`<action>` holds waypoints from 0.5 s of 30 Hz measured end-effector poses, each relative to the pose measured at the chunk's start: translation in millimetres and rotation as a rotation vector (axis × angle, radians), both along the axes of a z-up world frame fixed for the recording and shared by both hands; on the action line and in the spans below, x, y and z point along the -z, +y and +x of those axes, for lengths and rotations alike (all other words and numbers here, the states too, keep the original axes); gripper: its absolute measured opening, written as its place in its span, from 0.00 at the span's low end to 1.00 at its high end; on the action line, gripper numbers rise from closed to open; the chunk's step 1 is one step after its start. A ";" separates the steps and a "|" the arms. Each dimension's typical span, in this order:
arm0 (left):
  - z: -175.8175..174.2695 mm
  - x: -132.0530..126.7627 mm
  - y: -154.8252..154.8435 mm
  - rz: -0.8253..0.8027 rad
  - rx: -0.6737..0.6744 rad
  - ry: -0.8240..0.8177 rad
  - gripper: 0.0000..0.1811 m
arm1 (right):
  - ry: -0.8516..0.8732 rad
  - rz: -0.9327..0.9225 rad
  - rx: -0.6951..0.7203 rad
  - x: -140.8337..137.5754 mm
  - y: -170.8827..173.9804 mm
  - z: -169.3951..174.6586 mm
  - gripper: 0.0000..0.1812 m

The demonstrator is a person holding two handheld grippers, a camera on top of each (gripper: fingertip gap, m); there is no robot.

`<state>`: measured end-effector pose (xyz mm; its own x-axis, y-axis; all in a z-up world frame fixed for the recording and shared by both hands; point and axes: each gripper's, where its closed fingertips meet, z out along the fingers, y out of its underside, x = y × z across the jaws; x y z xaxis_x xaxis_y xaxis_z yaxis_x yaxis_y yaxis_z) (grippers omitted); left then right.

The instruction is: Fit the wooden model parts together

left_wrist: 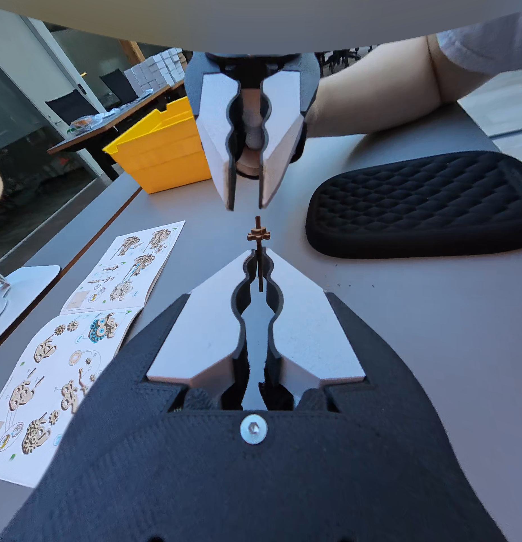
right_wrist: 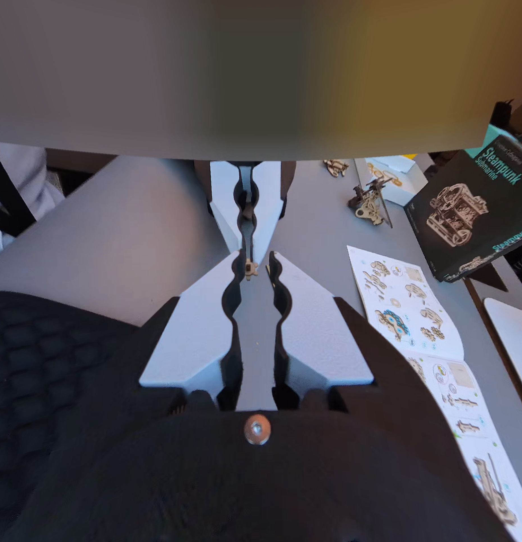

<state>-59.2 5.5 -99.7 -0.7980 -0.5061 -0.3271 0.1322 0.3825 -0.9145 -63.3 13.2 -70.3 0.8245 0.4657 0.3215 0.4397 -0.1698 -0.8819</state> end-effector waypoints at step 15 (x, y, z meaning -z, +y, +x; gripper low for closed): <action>0.4 10.4 0.4 0.061 -0.006 0.041 0.00 | -0.059 -0.158 0.010 26.0 -2.9 1.2 0.01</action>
<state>-58.8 5.8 -110.1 -0.8085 -0.4910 -0.3244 0.0924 0.4385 -0.8940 -62.1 10.3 -96.3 0.8113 0.5061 0.2927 0.4874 -0.3090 -0.8167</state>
